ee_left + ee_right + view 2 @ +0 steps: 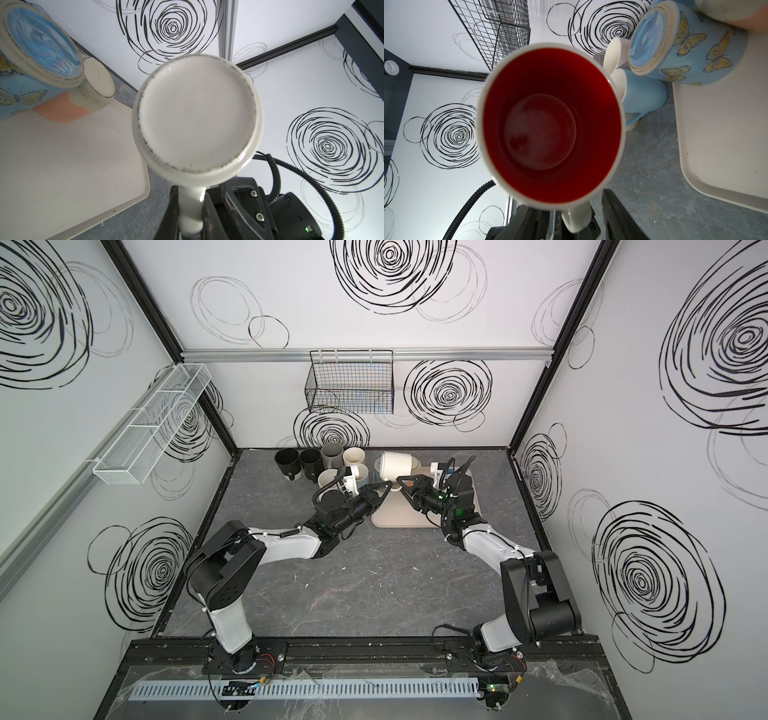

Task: Turn the mug right side up
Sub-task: 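Hold the red-lined white mug with the left gripper while the right gripper steadies its rim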

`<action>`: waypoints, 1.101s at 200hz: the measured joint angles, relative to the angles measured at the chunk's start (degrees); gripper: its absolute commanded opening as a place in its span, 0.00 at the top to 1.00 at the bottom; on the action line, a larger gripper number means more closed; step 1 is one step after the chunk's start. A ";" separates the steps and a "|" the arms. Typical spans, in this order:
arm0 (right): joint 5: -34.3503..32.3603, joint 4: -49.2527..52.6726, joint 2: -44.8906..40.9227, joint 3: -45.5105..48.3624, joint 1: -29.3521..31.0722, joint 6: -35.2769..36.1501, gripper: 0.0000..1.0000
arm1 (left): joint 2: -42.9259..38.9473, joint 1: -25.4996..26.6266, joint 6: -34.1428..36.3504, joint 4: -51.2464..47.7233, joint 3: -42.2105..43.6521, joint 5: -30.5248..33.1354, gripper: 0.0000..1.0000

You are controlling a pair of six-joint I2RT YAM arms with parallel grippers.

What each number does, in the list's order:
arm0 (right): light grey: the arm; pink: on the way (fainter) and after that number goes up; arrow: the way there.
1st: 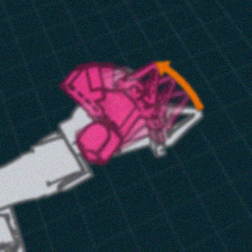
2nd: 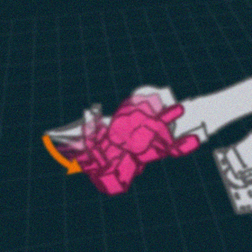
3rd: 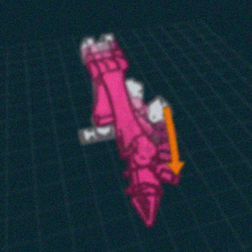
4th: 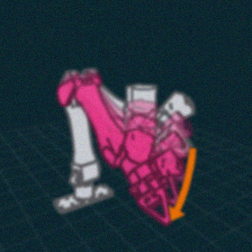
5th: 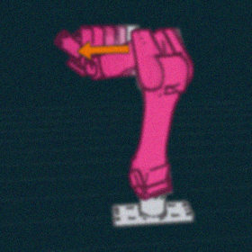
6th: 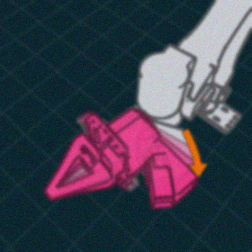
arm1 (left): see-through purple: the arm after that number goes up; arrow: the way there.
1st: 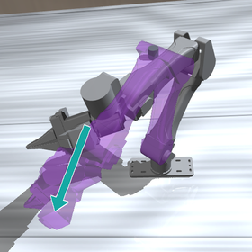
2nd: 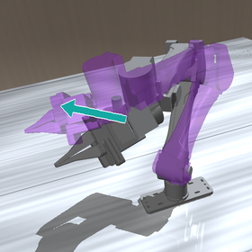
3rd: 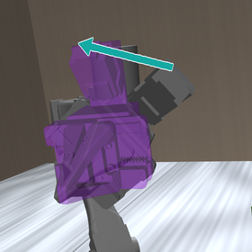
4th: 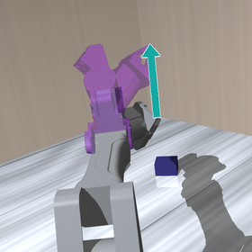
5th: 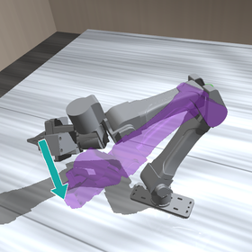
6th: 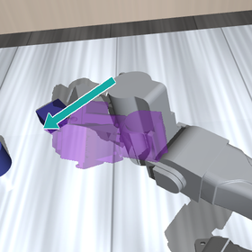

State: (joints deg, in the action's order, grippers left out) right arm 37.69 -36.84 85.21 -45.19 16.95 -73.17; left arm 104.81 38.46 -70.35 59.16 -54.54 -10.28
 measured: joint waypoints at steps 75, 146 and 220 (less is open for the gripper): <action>0.07 -5.64 2.51 -1.33 2.58 -0.85 0.90 | -1.51 -0.13 -4.79 4.37 2.47 1.18 1.00; 1.55 -8.74 3.89 -2.51 5.75 0.07 1.00 | -9.14 -1.11 -3.80 2.32 8.72 2.21 0.72; -10.64 12.59 4.70 -11.32 10.71 19.15 1.00 | -21.38 -6.29 -0.26 1.90 22.73 -3.19 0.57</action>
State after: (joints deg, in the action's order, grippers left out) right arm 27.05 -24.25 89.91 -56.51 27.66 -54.02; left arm 83.44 32.16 -70.61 61.06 -31.81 -13.47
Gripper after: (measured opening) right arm 0.171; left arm 0.428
